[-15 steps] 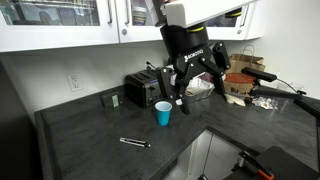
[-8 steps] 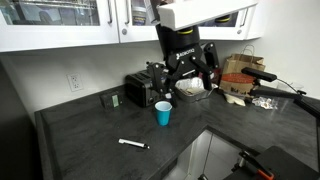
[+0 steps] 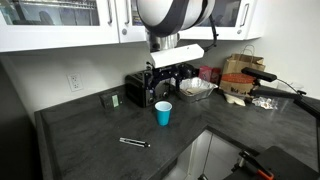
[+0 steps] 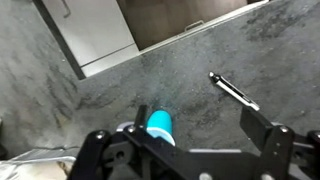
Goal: Move the cup to the left
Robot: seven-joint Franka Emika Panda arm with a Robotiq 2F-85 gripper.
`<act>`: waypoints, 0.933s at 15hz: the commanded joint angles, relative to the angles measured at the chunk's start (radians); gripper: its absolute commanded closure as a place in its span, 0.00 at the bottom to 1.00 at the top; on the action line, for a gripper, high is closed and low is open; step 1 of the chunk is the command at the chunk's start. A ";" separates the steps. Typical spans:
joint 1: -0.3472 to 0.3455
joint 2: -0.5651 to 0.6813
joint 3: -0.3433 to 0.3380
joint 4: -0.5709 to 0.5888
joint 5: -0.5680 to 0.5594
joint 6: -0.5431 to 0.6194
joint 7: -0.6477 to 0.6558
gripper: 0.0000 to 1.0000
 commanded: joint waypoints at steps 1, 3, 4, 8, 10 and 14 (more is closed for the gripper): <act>0.014 0.248 -0.055 0.174 -0.105 0.004 0.001 0.00; 0.043 0.377 -0.103 0.280 -0.137 -0.002 -0.035 0.00; 0.059 0.438 -0.124 0.338 -0.142 -0.014 -0.046 0.00; 0.117 0.638 -0.196 0.536 -0.118 -0.038 -0.112 0.00; 0.132 0.712 -0.222 0.614 -0.092 -0.047 -0.131 0.01; 0.134 0.817 -0.250 0.713 -0.030 -0.082 -0.161 0.03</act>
